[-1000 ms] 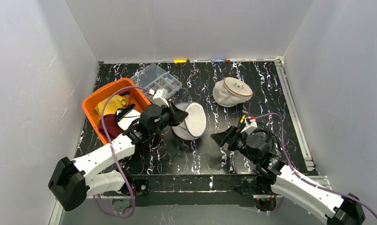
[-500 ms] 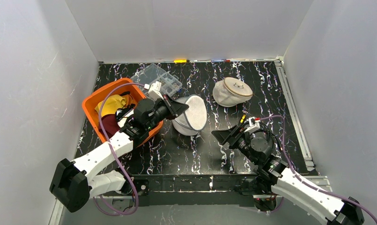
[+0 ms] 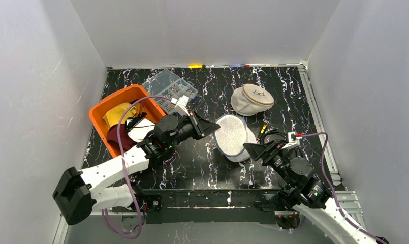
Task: Unzip the laundry bag and remove the bra
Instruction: Close the laundry bag at the center of the board.
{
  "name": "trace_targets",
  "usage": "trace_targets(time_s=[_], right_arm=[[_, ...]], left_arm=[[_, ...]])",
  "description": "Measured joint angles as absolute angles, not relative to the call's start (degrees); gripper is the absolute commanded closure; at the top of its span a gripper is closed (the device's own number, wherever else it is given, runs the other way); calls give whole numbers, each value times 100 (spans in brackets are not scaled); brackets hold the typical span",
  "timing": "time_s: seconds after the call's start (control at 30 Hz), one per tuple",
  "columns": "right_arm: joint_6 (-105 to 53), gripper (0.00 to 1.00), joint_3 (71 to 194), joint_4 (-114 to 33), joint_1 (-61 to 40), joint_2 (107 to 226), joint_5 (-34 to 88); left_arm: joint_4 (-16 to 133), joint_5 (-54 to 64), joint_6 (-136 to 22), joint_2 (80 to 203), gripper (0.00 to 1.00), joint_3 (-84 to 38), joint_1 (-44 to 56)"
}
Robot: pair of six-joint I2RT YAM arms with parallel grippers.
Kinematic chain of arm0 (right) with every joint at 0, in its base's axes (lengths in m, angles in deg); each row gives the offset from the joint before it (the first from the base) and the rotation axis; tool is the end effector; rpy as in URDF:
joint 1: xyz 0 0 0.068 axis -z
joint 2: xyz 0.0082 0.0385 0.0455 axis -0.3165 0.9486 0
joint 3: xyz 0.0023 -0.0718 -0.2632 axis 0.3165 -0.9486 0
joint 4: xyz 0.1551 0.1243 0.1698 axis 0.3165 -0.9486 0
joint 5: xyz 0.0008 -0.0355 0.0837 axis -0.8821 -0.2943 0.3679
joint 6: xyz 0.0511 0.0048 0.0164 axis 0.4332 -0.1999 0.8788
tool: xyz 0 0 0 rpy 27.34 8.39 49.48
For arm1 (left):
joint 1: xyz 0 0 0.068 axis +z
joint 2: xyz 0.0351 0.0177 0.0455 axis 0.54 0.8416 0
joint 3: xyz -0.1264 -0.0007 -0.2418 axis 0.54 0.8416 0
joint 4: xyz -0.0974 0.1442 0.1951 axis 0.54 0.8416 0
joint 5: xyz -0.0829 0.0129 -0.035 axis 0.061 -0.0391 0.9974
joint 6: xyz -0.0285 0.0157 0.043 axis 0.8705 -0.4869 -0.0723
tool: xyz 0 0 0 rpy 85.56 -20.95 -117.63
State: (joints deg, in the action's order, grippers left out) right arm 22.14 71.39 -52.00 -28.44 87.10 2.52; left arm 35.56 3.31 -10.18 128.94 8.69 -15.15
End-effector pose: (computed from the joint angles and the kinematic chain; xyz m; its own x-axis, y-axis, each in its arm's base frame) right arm 0.0687 0.0585 0.2351 -0.4080 0.7103 -0.5736 -0.2981 0.4903 0.8190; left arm 0.1695 -0.1937 0.3165 -0.6792 -0.5122 -0.5257 0.4517 0.2729 -0.8494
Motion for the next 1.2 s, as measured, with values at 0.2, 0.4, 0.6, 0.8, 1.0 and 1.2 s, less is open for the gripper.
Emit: trace_targets(time_s=[0.2, 0.4, 0.6, 0.8, 1.0, 1.2], right_arm=[[2249, 5, 7143, -5856, -2844, 8699, 258], [2316, 7, 7012, -5901, -2844, 8701, 145], [2426, 8, 6866, -5904, -2844, 8834, -284], [2428, 9, 6861, -5558, -2844, 9490, -605], [2631, 12, 6717, -4629, -2844, 10373, -494], [2830, 25, 6667, -3840, -2844, 10941, -481]], left_arm=[[3488, 178, -1278, 13366, 100, 862, -1464], [3316, 342, -1508, 13948, 100, 720, -1124], [3093, 641, -1595, 14267, 100, 716, -953], [2962, 925, -1733, 14295, 100, 718, -929], [2850, 1063, -1733, 14330, 100, 718, -831], [2776, 1107, -1713, 14437, 100, 718, -824]])
